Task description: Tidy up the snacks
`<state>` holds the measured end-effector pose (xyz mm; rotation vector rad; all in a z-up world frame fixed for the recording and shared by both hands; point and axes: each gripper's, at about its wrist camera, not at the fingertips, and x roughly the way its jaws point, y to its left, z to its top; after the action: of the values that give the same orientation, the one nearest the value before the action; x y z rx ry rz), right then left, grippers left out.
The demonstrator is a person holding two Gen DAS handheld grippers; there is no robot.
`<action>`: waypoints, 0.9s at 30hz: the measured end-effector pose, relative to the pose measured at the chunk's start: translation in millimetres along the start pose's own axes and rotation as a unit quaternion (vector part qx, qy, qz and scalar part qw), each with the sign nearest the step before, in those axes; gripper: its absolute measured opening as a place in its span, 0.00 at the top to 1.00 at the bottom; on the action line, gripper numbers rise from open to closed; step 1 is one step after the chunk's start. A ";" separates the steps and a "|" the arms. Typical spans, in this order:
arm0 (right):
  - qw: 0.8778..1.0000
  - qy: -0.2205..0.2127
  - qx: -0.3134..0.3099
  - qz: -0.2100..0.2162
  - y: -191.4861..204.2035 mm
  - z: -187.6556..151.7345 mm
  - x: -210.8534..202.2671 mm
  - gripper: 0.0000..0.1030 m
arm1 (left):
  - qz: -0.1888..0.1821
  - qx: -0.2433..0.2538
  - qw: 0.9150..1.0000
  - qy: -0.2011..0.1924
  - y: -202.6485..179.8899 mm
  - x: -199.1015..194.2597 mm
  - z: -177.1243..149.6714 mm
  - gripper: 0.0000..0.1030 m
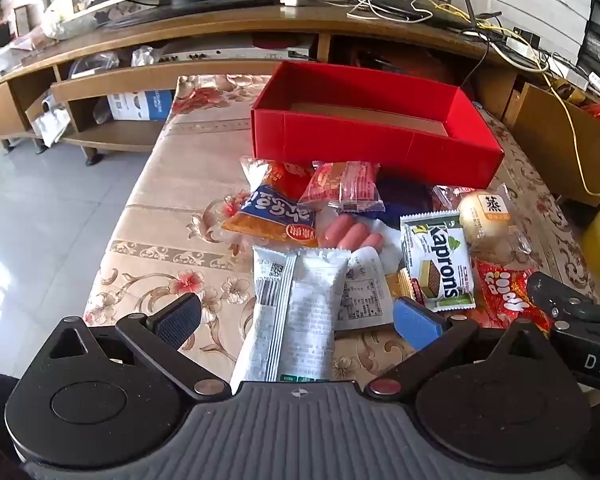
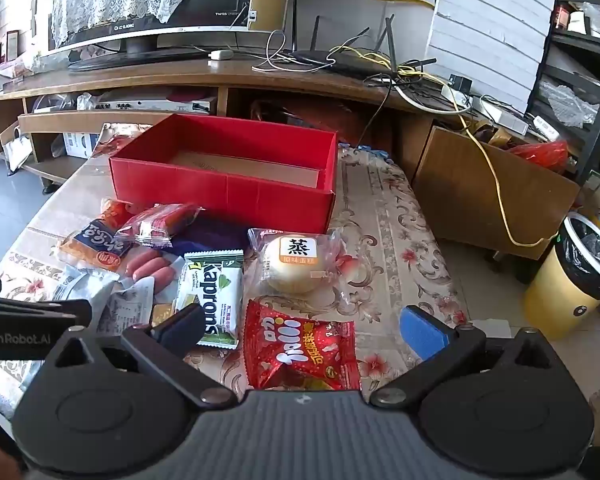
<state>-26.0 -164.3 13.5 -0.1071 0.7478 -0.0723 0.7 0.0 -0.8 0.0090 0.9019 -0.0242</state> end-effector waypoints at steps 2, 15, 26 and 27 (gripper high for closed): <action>1.000 0.002 -0.002 0.000 -0.3 0.7 -0.4 0.00 | -0.001 0.004 1.000 0.005 0.0 1.0 -0.6 0.00; 1.000 0.017 -0.009 0.004 3.8 -1.5 4.7 0.00 | 0.004 0.004 1.000 0.023 2.3 5.4 -4.1 0.00; 1.000 0.025 -0.013 0.007 5.7 -4.3 8.0 0.00 | 0.005 0.009 0.999 0.031 0.3 8.5 -6.8 0.00; 1.000 0.026 -0.013 0.007 5.7 -4.2 8.4 0.00 | 0.005 0.009 0.999 0.032 0.1 8.9 -7.2 0.00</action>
<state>-22.5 -159.7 4.1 -0.1253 0.8014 -0.0522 0.6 0.0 -12.2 0.0312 0.9650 -0.0235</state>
